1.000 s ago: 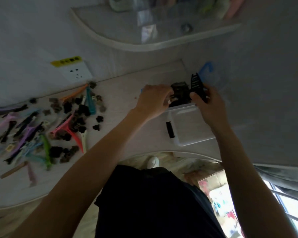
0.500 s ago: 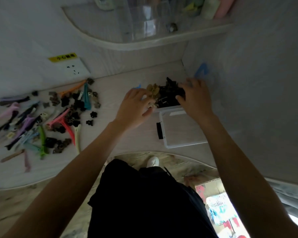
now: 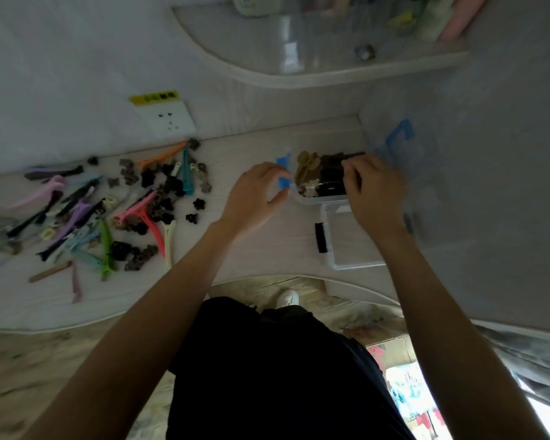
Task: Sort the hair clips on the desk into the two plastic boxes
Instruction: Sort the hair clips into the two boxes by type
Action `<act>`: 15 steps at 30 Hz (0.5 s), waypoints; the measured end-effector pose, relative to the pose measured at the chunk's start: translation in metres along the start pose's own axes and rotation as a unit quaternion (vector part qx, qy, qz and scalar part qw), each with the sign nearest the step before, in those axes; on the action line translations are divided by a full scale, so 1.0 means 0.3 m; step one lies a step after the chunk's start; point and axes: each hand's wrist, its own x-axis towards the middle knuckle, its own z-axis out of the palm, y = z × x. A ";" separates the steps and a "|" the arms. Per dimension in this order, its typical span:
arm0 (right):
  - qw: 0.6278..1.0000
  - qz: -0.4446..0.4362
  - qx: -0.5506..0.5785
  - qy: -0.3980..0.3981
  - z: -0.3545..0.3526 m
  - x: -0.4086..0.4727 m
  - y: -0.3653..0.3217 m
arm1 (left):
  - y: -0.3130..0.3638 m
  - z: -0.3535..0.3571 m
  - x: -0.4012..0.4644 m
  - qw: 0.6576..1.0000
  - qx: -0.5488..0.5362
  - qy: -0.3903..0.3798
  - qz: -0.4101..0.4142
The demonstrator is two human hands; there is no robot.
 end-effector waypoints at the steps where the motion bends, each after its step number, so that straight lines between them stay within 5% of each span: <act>1: 1.000 -0.015 0.019 0.007 0.014 -0.017 -0.060 | -0.021 -0.033 -0.029 1.000 -0.001 0.023 -0.005; 7: 0.972 -0.130 0.144 -0.130 0.237 -0.089 -0.480 | -0.221 -0.270 -0.327 0.977 -0.009 0.156 -0.145; 11: 0.927 -0.196 0.150 -0.283 0.427 -0.107 -0.772 | -0.442 -0.438 -0.611 0.939 0.024 0.203 -0.277; 15: 0.893 -0.243 0.138 -0.353 0.620 -0.102 -1.002 | -0.660 -0.594 -0.843 0.899 0.072 0.229 -0.367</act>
